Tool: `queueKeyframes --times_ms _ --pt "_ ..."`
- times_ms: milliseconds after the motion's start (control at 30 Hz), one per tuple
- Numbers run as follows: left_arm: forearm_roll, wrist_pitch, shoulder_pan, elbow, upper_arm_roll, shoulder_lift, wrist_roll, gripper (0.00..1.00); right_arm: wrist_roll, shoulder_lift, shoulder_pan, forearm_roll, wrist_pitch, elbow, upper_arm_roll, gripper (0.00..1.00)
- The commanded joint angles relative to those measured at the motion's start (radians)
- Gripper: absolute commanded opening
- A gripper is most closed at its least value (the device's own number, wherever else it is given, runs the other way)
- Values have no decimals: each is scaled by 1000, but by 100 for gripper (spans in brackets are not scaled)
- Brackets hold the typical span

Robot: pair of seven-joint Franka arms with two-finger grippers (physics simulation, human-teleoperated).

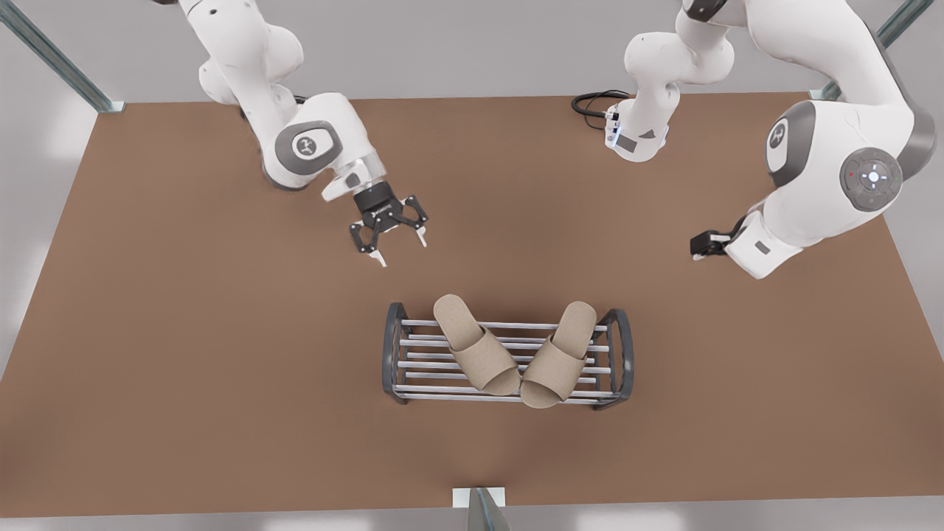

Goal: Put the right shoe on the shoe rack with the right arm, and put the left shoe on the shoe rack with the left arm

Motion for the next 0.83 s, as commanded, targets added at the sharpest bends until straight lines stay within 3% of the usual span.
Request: queueKeyframes --times_ms 0,33,67,100,167,200,233,267,300,333,367,433,533,600,633,800 --pt "-30 -43 -2 2 -12 -11 -10 100 -1347 -10 32 1285 -1110 207 -78 100" --pt "-28 -32 -1 -9 -29 -23 -12 100 -1541 -7 -79 1331 -1284 277 -70 100" --pt "-30 -27 -1 -12 -34 -38 -12 100 -1837 14 -299 1427 -1342 331 -49 100" --pt "-30 -27 -1 -12 -34 -35 -10 100 -1864 55 -387 1430 -1353 379 -32 100" --pt "-30 -27 -1 -12 -32 -35 -12 100 -1880 264 -497 1482 -1489 641 3 100" --pt "-30 -27 -1 -11 -34 -35 -12 100 -1936 258 -538 1483 -1436 614 25 100" --pt "-30 -27 -1 -12 -32 -35 -9 100 -2125 126 -579 1490 -1209 395 12 100" --pt "-28 -27 -1 -12 -34 -35 -9 100 -2149 -53 -554 1482 -982 102 -12 100" --pt "-28 -27 -1 -12 -34 -37 -9 100 -2186 -64 -566 1482 -968 45 -20 100" --pt "-28 -27 1 -12 -32 -37 -9 100 -2186 -17 -597 1480 -1029 92 0 100" --pt "-28 -27 1 -17 -32 -37 -10 100 -2180 68 -683 1479 -1144 225 136 100" --pt "-22 -27 1 -17 -32 -34 -12 100 -2182 203 -770 1442 -1259 414 246 100" --pt "-18 -36 1 -14 -29 -23 -14 100 -2183 214 -763 1424 -1213 417 249 100" --pt "-15 -36 1 -12 -28 -22 -14 100 -2182 367 -764 1424 -1316 648 262 100" --pt "-15 -36 1 -12 -28 -20 -14 100 -2182 306 -769 1424 -1253 556 262 100" --pt "-15 -38 1 -9 -26 -17 -12 100 -2182 255 -760 1422 -1208 535 253 100"
